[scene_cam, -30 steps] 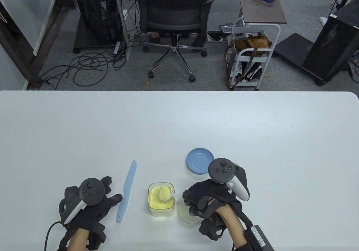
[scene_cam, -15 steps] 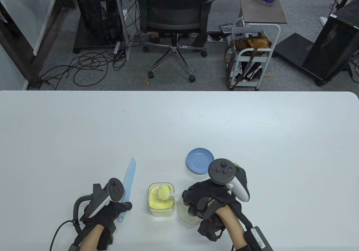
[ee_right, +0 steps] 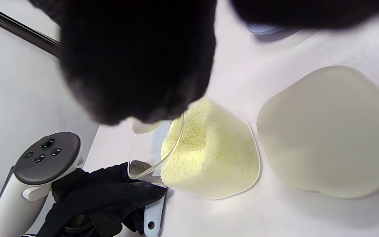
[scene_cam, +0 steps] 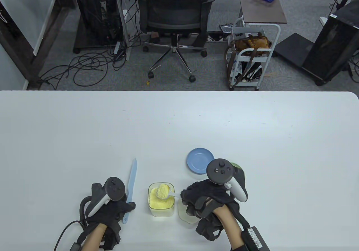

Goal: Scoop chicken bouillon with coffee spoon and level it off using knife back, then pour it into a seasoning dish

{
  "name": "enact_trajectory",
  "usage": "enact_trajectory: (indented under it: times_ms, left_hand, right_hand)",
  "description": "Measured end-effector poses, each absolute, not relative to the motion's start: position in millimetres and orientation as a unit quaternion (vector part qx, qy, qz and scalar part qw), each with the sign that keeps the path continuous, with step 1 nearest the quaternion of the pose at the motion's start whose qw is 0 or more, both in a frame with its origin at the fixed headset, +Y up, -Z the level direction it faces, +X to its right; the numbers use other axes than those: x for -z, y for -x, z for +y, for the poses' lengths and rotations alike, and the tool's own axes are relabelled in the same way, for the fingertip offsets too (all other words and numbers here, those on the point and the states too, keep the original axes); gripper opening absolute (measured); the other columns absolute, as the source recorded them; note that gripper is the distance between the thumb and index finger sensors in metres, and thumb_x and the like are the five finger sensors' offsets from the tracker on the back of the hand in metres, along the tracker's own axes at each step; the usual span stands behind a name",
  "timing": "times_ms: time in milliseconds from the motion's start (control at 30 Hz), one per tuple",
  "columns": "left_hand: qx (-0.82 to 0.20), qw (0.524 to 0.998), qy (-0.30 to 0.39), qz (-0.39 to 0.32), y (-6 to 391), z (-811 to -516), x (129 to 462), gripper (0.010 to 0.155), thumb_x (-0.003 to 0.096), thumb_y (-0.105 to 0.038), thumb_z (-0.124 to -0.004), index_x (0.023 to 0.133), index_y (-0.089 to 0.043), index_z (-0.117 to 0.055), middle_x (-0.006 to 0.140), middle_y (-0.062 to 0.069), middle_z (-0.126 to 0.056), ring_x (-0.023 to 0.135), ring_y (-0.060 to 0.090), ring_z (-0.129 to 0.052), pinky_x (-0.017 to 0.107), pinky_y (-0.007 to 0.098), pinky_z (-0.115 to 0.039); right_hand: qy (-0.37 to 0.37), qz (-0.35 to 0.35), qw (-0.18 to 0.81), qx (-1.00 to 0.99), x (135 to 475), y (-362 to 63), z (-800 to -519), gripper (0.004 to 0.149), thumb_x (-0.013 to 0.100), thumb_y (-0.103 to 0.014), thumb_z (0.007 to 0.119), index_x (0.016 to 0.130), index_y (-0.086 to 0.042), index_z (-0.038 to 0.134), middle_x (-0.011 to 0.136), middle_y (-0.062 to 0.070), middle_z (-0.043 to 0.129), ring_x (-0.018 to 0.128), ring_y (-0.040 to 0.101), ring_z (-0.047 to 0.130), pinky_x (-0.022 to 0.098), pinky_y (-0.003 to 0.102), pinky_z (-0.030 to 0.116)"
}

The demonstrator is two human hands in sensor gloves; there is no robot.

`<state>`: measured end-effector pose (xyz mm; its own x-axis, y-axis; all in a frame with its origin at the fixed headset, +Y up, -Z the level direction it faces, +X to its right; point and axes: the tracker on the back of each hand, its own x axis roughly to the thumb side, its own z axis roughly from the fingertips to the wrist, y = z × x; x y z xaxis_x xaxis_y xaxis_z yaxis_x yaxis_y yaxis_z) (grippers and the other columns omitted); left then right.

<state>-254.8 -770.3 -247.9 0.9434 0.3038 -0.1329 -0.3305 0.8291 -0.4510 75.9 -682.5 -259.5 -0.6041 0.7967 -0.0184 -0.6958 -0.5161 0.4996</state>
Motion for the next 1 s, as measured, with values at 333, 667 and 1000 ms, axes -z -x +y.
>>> enact_trajectory:
  times_ms: [333, 667, 1000]
  left_hand:
    - [-0.354, 0.886, 0.226, -0.195, 229, -705, 213, 0.051, 0.0425, -0.047, -0.091, 0.076, -0.01, -0.083, 0.046, 0.006, -0.1, 0.025, 0.015, -0.103, 0.028, 0.032, -0.084]
    - [-0.33, 0.88, 0.266, -0.214, 211, -716, 211, 0.05, 0.0425, -0.047, -0.091, 0.076, -0.01, -0.083, 0.046, 0.006, -0.101, 0.024, 0.015, -0.104, 0.027, 0.032, -0.084]
    - [-0.327, 0.883, 0.285, -0.18, 227, -728, 224, 0.05, 0.0429, -0.047, -0.09, 0.077, -0.01, -0.083, 0.047, 0.006, -0.1, 0.026, 0.015, -0.104, 0.028, 0.032, -0.084]
  right_hand:
    - [-0.105, 0.243, 0.432, -0.862, 258, -70, -685, 0.039, 0.041, -0.027, 0.079, 0.055, 0.008, 0.088, 0.017, 0.018, 0.099, -0.013, -0.008, 0.089, -0.005, 0.027, 0.088]
    - [-0.116, 0.24, 0.431, -0.862, 252, -65, -683, 0.039, 0.041, -0.027, 0.079, 0.055, 0.008, 0.088, 0.017, 0.017, 0.099, -0.013, -0.008, 0.089, -0.005, 0.027, 0.088]
    - [-0.105, 0.231, 0.43, -0.866, 249, -77, -682, 0.039, 0.041, -0.027, 0.079, 0.055, 0.008, 0.088, 0.017, 0.018, 0.099, -0.013, -0.007, 0.089, -0.005, 0.028, 0.088]
